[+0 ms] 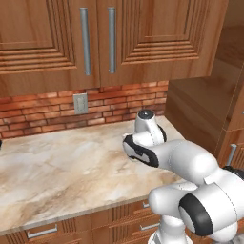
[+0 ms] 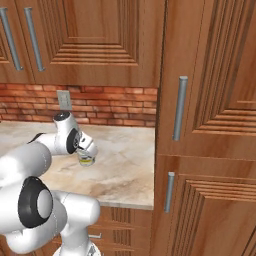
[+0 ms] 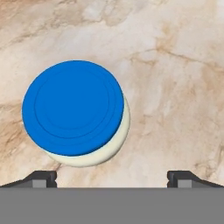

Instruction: Place the mayonnaise and mayonnaise from the counter to the top shelf of the fridge. If the existing items in the fridge are on the top shelf, move them to other shelves.

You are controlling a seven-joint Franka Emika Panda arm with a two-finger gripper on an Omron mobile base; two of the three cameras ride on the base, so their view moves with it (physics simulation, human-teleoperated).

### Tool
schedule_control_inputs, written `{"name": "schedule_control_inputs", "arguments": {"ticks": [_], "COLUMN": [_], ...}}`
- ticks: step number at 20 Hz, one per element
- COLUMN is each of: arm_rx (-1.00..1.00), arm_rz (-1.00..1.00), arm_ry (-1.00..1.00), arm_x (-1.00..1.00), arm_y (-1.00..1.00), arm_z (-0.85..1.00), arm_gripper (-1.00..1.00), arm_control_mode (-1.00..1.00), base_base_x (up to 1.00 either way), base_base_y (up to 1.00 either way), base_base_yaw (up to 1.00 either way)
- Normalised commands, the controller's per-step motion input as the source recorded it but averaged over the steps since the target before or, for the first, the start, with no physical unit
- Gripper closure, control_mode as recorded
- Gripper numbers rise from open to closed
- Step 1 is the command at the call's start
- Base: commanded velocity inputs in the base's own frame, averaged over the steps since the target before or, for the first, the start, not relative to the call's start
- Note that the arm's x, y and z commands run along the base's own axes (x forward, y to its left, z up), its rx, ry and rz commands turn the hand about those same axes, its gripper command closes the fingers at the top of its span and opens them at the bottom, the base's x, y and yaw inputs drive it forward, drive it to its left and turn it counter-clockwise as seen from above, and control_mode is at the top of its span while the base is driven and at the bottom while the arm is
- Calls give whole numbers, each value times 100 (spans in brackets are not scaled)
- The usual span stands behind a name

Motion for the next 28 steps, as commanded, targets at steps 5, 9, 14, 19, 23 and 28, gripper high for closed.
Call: {"name": "schedule_control_inputs", "arguments": {"ticks": [5,9,14,19,23,28], "arm_rx": [-7,-8,-6,-3,0,0], "arm_rz": [2,0,0,2,1,1], "arm_ry": [-1,-2,-1,-2,-3,-1], "arm_x": [13,11,6,9,11,5], "arm_y": [4,12,8,0,0,-1], "arm_z": [-7,-1,0,0,0,0], "arm_gripper": [-100,-100,-100,-100,-100,-100], "arm_control_mode": [-100,-100,-100,-100,-100,-100], "base_base_x": [0,0,0,0,0,0], "base_base_y": [0,0,0,0,0,0], "base_base_yaw": [0,0,0,0,0,0]}}
